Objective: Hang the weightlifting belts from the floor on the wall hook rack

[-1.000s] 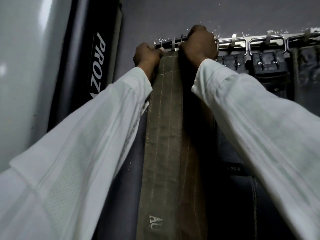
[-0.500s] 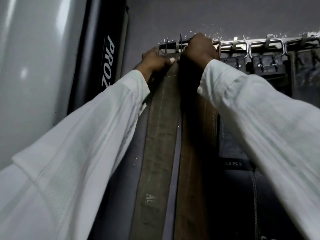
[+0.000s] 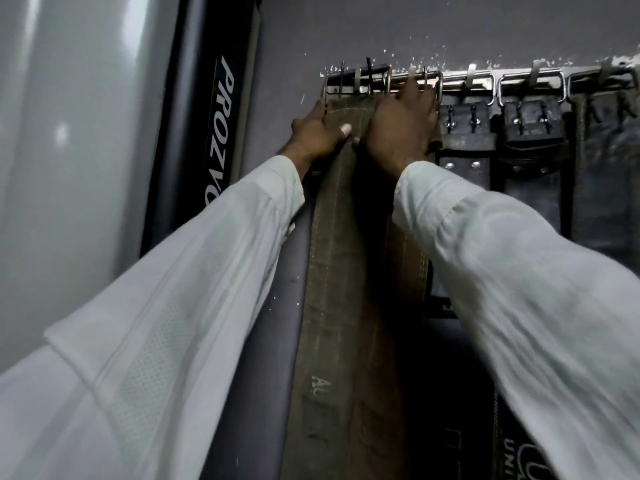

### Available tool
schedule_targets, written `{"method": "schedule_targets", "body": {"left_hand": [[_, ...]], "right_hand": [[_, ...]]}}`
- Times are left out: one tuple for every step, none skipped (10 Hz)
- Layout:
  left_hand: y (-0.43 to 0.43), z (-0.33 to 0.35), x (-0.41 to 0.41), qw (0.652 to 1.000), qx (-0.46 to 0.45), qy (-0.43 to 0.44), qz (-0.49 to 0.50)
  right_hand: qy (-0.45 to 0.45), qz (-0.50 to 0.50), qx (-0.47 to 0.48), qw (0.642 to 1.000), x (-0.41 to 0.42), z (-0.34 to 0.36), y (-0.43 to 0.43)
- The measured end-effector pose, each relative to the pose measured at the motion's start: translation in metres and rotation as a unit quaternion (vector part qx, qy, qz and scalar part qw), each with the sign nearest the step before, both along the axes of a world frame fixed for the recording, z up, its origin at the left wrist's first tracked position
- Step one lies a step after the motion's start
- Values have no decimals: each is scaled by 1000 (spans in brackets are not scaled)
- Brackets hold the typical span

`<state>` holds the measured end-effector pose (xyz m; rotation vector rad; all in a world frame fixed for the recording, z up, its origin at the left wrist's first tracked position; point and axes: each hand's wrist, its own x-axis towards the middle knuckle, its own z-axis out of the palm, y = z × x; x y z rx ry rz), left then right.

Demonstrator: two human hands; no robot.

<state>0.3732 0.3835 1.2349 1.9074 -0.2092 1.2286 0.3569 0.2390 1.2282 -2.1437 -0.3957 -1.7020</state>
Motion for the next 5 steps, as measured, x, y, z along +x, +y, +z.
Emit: {"method": "schedule_targets", "body": {"left_hand": [[-15, -36, -15, 1000, 20, -4, 4], [-26, -74, -23, 997, 55, -14, 54], [-37, -114, -30, 991, 94, 24, 87], [-42, -149, -39, 987, 116, 50, 98], [-45, -180, -50, 984, 118, 77, 106]], "right_hand": [[-66, -7, 12, 998, 5, -28, 1], [-95, -7, -13, 995, 6, -64, -1], [-45, -9, -46, 998, 8, -100, -5], [14, -2, -55, 998, 1, -133, -6], [40, 11, -55, 998, -11, -168, -11]]}}
